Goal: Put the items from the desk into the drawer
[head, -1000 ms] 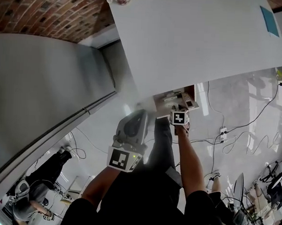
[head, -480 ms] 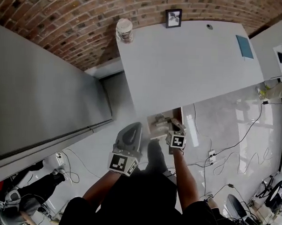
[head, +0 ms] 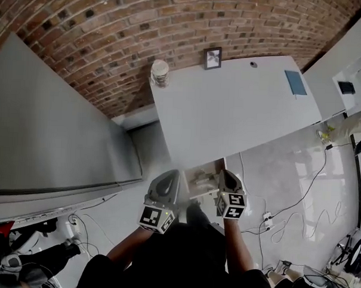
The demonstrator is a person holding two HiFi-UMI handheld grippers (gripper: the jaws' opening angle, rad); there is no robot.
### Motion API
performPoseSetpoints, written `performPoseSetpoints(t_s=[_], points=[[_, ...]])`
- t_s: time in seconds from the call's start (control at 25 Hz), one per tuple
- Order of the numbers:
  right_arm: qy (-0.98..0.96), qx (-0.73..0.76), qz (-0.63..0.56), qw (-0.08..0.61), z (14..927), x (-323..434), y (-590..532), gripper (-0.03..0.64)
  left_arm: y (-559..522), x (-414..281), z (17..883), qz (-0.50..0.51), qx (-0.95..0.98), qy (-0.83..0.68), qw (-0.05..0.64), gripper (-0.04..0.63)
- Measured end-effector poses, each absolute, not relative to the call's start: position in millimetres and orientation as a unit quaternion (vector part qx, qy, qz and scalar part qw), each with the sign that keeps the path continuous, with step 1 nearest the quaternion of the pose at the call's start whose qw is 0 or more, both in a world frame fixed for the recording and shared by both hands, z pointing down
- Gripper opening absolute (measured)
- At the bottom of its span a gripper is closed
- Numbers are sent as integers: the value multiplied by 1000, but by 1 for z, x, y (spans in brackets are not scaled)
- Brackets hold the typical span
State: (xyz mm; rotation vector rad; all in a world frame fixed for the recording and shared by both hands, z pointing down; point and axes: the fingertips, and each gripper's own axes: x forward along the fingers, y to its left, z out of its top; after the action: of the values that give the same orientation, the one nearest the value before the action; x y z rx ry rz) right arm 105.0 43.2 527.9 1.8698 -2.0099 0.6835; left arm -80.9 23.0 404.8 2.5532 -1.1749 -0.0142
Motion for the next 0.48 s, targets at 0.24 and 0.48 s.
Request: performPoseSetpoints(t_s=[0.24, 0.48], points=[[-722, 664, 164, 105, 447, 92, 55, 0, 22, -76, 389, -14, 900, -407, 154, 2], [-730, 666, 124, 84, 409, 79, 71, 0, 20, -72, 383, -18, 903, -403, 146, 2]])
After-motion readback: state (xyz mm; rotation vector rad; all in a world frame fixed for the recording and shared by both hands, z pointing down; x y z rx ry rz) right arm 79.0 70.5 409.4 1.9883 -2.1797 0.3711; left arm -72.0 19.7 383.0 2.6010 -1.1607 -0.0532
